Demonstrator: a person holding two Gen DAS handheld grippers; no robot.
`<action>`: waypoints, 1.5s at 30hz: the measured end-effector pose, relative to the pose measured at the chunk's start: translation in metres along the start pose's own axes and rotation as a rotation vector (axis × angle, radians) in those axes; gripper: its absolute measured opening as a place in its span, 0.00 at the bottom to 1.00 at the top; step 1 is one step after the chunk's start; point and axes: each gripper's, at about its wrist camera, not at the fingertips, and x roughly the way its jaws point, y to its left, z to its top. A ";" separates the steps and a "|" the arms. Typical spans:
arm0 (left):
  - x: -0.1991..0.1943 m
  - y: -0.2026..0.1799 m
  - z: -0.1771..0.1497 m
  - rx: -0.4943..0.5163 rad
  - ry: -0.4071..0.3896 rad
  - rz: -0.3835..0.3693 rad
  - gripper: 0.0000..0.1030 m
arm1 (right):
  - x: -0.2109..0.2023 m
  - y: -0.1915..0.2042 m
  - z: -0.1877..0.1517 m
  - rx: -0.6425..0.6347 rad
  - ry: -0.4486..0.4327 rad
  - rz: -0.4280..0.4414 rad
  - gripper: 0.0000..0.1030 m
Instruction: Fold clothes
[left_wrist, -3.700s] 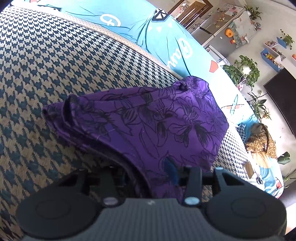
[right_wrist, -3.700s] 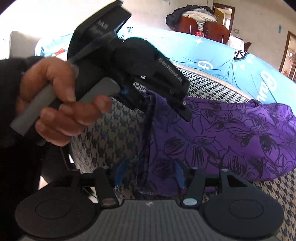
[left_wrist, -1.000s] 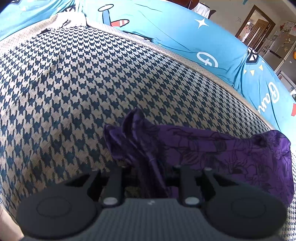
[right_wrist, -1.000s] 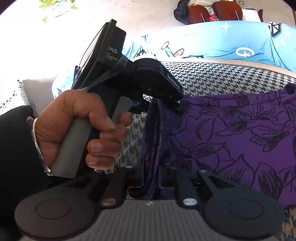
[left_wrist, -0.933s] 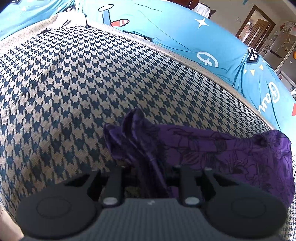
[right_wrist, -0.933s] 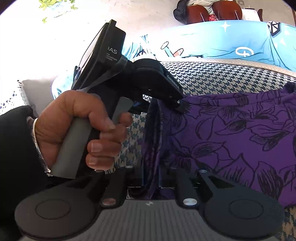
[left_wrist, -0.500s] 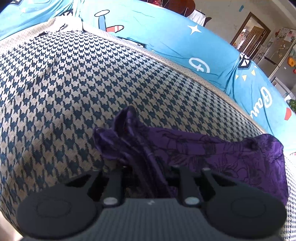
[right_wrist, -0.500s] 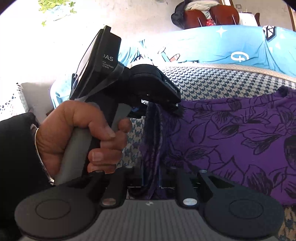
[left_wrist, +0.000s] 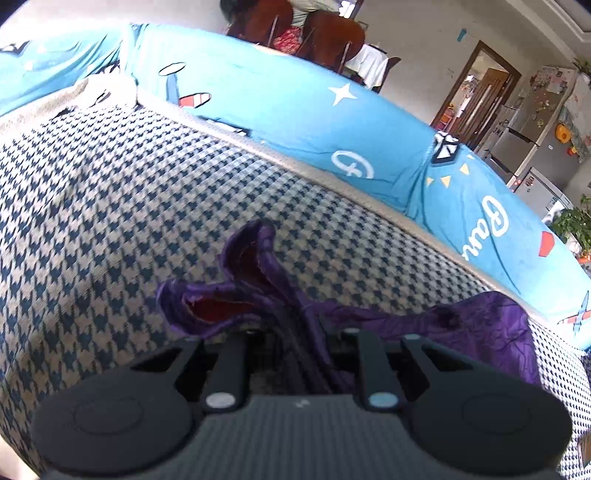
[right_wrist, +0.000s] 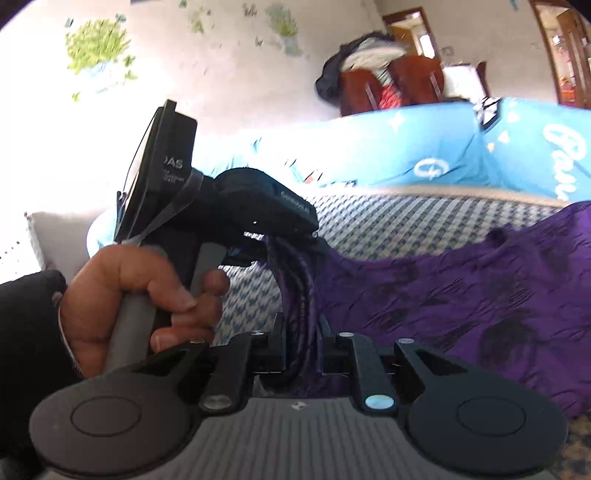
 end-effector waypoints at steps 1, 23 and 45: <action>-0.001 -0.009 0.002 0.010 -0.006 -0.005 0.17 | -0.006 -0.003 0.002 0.004 -0.017 -0.009 0.15; 0.023 -0.222 0.011 0.230 -0.044 -0.146 0.17 | -0.124 -0.116 0.043 0.088 -0.293 -0.253 0.15; 0.129 -0.298 -0.056 0.360 0.144 -0.148 0.18 | -0.154 -0.219 0.011 0.319 -0.146 -0.401 0.32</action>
